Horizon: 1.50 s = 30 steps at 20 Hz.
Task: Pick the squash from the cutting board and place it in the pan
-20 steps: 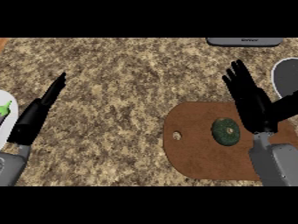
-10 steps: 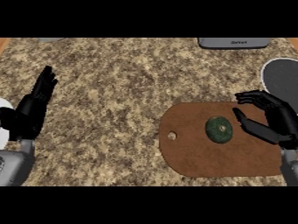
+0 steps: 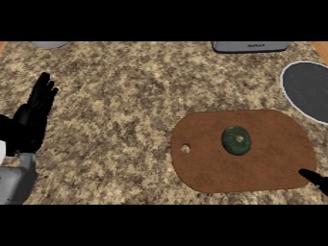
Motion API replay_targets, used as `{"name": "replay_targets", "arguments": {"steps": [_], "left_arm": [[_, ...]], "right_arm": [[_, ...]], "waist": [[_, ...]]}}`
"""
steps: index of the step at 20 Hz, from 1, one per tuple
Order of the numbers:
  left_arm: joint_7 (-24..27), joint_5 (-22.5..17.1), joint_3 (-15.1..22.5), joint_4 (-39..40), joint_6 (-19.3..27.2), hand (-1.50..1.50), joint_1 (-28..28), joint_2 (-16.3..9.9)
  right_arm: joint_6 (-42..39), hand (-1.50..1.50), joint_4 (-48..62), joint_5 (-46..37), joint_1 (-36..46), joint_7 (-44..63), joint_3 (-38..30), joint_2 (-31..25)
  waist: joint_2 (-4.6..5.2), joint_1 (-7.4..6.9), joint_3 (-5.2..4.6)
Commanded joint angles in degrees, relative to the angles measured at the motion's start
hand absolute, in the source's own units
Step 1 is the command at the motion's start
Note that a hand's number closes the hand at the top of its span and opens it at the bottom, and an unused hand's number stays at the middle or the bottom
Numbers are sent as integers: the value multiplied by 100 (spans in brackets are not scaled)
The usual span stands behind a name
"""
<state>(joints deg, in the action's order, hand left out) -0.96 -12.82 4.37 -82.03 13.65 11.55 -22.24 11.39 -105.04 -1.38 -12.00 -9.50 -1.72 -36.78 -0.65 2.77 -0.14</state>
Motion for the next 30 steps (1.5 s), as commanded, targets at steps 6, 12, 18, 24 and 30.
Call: {"name": "replay_targets", "arguments": {"steps": [6, 12, 18, 24, 30], "left_arm": [[-75, -107, -162, 155, -207, 0, 213, -24], [-395, 19, -137, 25, -257, 0, 500, 30], [82, 334, -44, 274, -226, 0, 322, 392], [-198, 381, -110, 216, -190, 0, 471, 473], [-573, 382, -287, -263, -302, 0, 394, 379]], "right_arm": [[-1162, -150, -2134, 39, -593, 2688, -780, -1767], [-1546, -150, -2653, 235, 482, 4267, -963, -2151], [-1690, -150, -2310, 206, 1885, 5080, 166, -1848], [-1797, -150, -2235, 240, 2936, 5626, 1106, -1268], [-2173, -150, -2136, -388, 2869, 6355, 1344, -762]], "waist": [[47, -116, -9], [72, -291, 6], [88, -361, 7], [95, -393, 4], [63, -300, 10]]}}
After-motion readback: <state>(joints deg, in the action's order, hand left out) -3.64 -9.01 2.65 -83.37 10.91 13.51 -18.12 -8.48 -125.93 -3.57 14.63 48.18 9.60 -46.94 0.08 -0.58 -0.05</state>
